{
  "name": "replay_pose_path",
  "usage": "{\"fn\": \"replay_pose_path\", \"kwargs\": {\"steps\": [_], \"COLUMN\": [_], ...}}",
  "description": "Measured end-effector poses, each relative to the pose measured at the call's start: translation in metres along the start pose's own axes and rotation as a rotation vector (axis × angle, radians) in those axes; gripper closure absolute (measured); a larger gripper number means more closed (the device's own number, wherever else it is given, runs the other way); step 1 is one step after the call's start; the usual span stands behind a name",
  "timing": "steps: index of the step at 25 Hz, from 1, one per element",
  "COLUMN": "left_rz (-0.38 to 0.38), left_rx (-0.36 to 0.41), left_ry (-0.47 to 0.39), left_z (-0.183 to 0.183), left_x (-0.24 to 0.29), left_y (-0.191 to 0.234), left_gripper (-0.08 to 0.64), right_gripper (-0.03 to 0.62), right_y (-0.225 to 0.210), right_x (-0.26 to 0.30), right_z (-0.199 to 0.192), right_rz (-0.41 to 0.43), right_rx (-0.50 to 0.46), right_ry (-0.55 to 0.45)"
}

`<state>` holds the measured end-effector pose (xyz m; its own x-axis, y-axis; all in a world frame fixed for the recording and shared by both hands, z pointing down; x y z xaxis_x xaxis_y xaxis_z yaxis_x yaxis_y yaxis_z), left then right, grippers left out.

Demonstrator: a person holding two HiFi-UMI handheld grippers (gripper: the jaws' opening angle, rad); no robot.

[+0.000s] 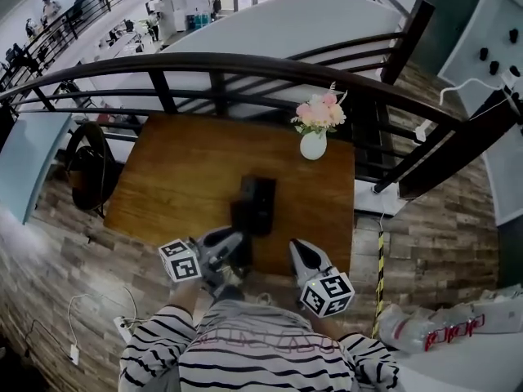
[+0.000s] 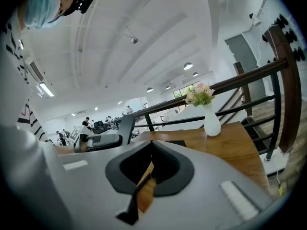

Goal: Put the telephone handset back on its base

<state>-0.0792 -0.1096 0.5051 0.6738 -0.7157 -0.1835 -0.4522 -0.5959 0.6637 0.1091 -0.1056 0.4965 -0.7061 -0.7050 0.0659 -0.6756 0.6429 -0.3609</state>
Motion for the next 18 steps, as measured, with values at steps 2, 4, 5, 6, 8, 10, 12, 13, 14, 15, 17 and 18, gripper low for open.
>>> {"fn": "replay_pose_path", "kwargs": {"steps": [2, 4, 5, 6, 8, 10, 12, 13, 14, 15, 17, 18], "left_rz": [-0.010, -0.013, -0.015, -0.019, -0.028, -0.036, -0.039, -0.040, -0.042, -0.044, -0.045, -0.042], "left_rx": [-0.008, -0.018, -0.023, -0.030, -0.053, -0.075, -0.086, -0.089, -0.095, -0.107, -0.138, -0.151], "left_ry": [0.032, 0.061, 0.073, 0.082, 0.101, 0.121, 0.144, 0.156, 0.164, 0.170, 0.176, 0.179], "left_z": [0.002, 0.003, 0.004, 0.006, 0.010, 0.012, 0.012, 0.013, 0.013, 0.014, 0.014, 0.014], "left_x": [0.007, 0.011, 0.013, 0.014, 0.016, 0.019, 0.023, 0.026, 0.028, 0.031, 0.035, 0.037], "left_y": [0.017, 0.034, 0.042, 0.051, 0.066, 0.081, 0.096, 0.103, 0.111, 0.118, 0.132, 0.140], "left_gripper": [0.487, 0.488, 0.487, 0.488, 0.488, 0.487, 0.488, 0.487, 0.488, 0.487, 0.487, 0.488], "right_gripper": [0.592, 0.592, 0.592, 0.592, 0.592, 0.592, 0.592, 0.592, 0.592, 0.592, 0.592, 0.592], "right_y": [-0.001, -0.001, -0.001, 0.000, 0.002, 0.002, 0.001, 0.001, 0.000, -0.001, -0.003, -0.003], "right_x": [0.009, 0.018, 0.023, 0.028, 0.040, 0.050, 0.057, 0.061, 0.064, 0.068, 0.076, 0.079], "right_z": [0.000, -0.001, -0.001, -0.001, -0.002, -0.004, -0.005, -0.005, -0.004, -0.003, -0.003, -0.004], "right_rz": [-0.017, -0.034, -0.043, -0.051, -0.067, -0.083, -0.099, -0.107, -0.115, -0.123, -0.138, -0.144], "right_rx": [-0.002, -0.004, -0.005, -0.007, -0.011, -0.009, -0.004, -0.003, -0.003, -0.004, -0.007, -0.008], "right_ry": [0.005, 0.011, 0.011, 0.011, 0.009, 0.009, 0.011, 0.012, 0.013, 0.015, 0.019, 0.021]}}
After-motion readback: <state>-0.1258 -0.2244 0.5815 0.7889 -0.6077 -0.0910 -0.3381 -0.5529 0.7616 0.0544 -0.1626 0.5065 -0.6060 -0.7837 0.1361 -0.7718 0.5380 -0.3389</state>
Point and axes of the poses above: the fingertips, and each gripper's own axes: x forward along the fingers, y to its left, z out of its top, the point moved 4 cm from there along -x, backward along the fingers, and after that the axes turned 10 degrees about -y, right-handed, at the moved point
